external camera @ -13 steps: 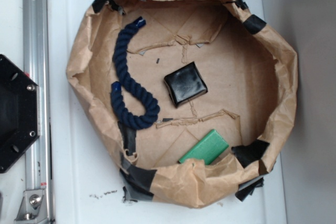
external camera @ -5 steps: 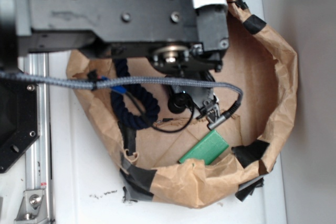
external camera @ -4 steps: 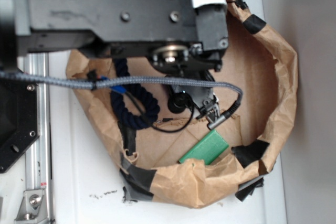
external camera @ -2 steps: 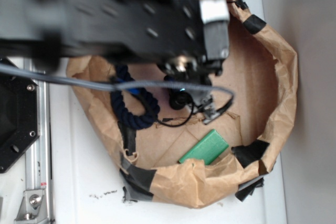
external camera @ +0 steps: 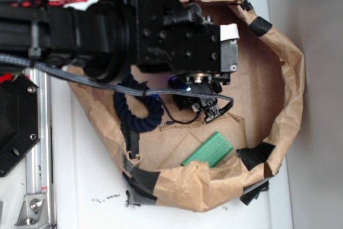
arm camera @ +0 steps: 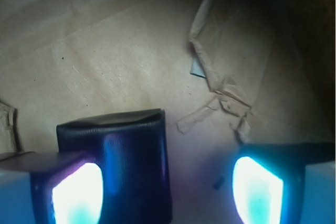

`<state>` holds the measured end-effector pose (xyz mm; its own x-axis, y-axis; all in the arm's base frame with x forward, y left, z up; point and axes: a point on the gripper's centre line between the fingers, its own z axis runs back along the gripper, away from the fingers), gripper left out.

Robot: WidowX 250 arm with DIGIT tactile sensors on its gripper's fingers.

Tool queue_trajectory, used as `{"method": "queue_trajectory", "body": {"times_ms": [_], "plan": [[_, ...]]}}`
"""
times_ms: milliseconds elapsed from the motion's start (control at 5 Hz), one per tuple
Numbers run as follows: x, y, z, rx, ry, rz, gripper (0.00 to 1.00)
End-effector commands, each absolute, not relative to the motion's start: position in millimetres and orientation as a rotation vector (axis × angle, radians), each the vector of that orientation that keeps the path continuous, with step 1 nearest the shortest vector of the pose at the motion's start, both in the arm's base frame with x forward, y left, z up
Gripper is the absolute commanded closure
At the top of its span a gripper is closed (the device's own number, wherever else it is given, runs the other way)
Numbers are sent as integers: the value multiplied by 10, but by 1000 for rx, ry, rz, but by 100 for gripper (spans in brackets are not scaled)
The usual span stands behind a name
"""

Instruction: Grab the black box.

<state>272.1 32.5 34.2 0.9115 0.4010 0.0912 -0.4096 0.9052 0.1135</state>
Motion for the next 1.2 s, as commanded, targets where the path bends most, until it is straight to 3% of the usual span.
{"method": "queue_trajectory", "body": {"times_ms": [0,400,600,800,1000], "plan": [[2816,-101,176,-28,-35,323,0],[2754,-403,344,-69,-55,257,0],[2744,-265,439,-43,-76,281,100],[2720,13,825,-13,-163,263,100],[2602,231,1323,-38,-250,217,100]]}}
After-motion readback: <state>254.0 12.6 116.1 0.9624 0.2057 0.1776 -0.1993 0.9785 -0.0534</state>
